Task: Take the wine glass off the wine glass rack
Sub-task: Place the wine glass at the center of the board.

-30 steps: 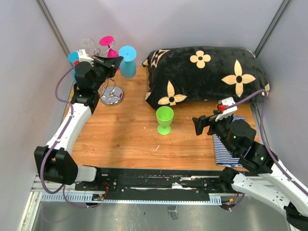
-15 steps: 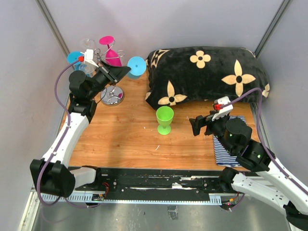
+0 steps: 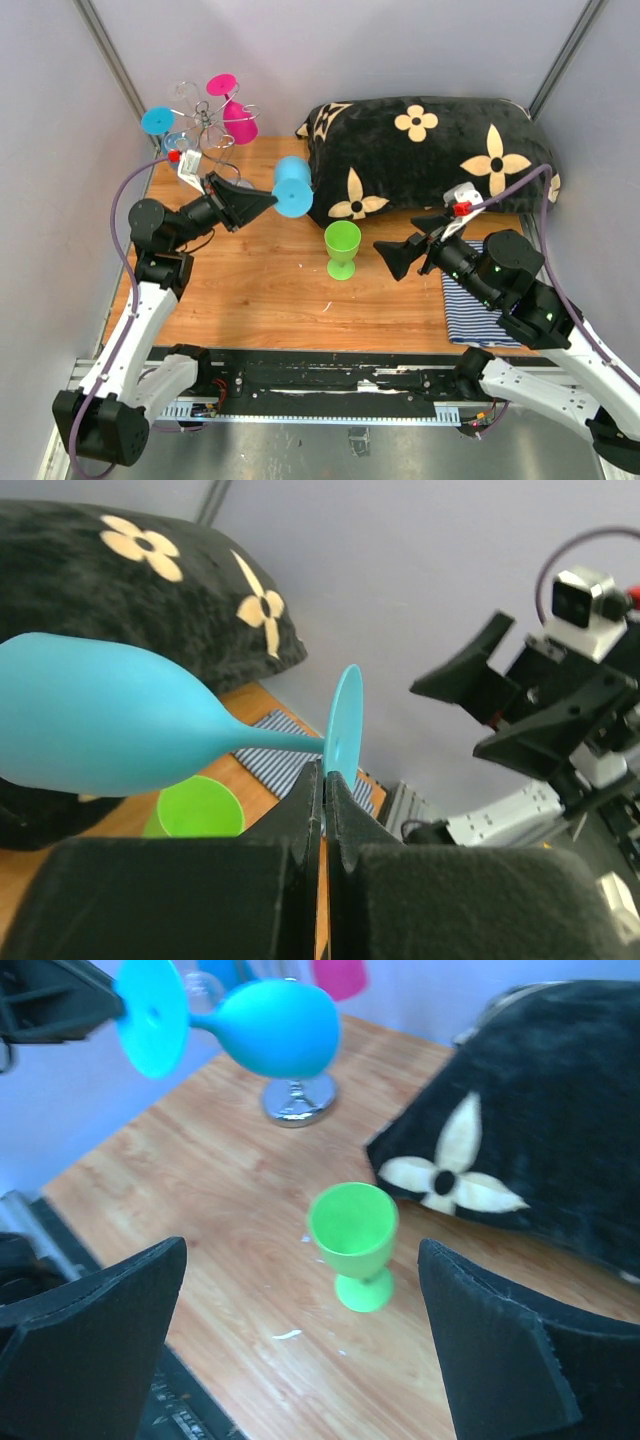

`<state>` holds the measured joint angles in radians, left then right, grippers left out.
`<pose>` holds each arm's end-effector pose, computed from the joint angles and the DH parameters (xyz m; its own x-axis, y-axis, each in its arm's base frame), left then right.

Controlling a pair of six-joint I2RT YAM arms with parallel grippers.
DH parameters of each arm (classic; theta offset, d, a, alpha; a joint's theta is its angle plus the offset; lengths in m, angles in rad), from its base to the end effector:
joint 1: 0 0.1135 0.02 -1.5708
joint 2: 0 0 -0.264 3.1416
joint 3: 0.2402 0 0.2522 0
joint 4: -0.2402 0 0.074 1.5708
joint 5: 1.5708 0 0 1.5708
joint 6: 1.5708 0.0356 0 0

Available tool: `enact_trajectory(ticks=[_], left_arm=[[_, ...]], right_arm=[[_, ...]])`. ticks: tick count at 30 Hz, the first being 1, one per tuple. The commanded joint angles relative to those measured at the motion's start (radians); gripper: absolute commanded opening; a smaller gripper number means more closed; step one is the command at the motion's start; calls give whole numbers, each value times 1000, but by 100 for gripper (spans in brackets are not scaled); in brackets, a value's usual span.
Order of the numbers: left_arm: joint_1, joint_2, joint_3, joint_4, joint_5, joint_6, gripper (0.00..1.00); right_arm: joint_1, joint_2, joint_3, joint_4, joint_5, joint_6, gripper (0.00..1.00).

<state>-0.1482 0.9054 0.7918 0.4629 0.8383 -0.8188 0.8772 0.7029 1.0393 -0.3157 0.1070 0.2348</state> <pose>0.1930 -0.0556 0.3865 -0.3455 -0.4422 -0.8277 0.7867 0.3444 -0.5124 0.0920 0.1047 0.4239 -0.1491 0.1825 -0.9718 -0.6803 0.6944 0.2348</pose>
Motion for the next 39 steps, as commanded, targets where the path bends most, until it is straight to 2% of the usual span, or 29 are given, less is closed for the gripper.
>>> enact_trajectory(ticks=[1, 6, 12, 22, 25, 28, 31, 35, 36, 37, 39], left_arm=[[-4, -106, -47, 76, 131, -16, 1], [-4, -217, -72, -86, 190, 48, 0], [-4, -302, -90, -149, 158, 41, 1], [-4, -352, -150, -165, 178, -8, 0], [-5, -356, -156, -169, 187, -16, 1], [-4, -358, -158, -170, 201, -17, 1], [-4, -359, -159, -178, 209, -15, 0], [-4, -364, -162, -212, 200, 2, 1], [-4, -365, -162, -226, 194, 6, 2], [-4, -365, -160, -245, 186, 12, 10], [-4, -363, -154, -303, 166, 34, 33]], right_arm=[[2, 84, 87, 47, -252, 58, 99], [1, 231, 166, 42, -447, 144, 93], [3, 377, 200, 131, -674, 279, 80], [16, 442, 207, 214, -731, 316, 68], [16, 460, 208, 233, -749, 322, 53], [17, 487, 206, 253, -773, 343, 50], [16, 505, 208, 269, -799, 358, 39], [16, 509, 214, 281, -800, 353, 8], [16, 507, 213, 280, -791, 349, 1], [16, 504, 212, 280, -777, 346, 1], [16, 492, 205, 286, -748, 337, 1]])
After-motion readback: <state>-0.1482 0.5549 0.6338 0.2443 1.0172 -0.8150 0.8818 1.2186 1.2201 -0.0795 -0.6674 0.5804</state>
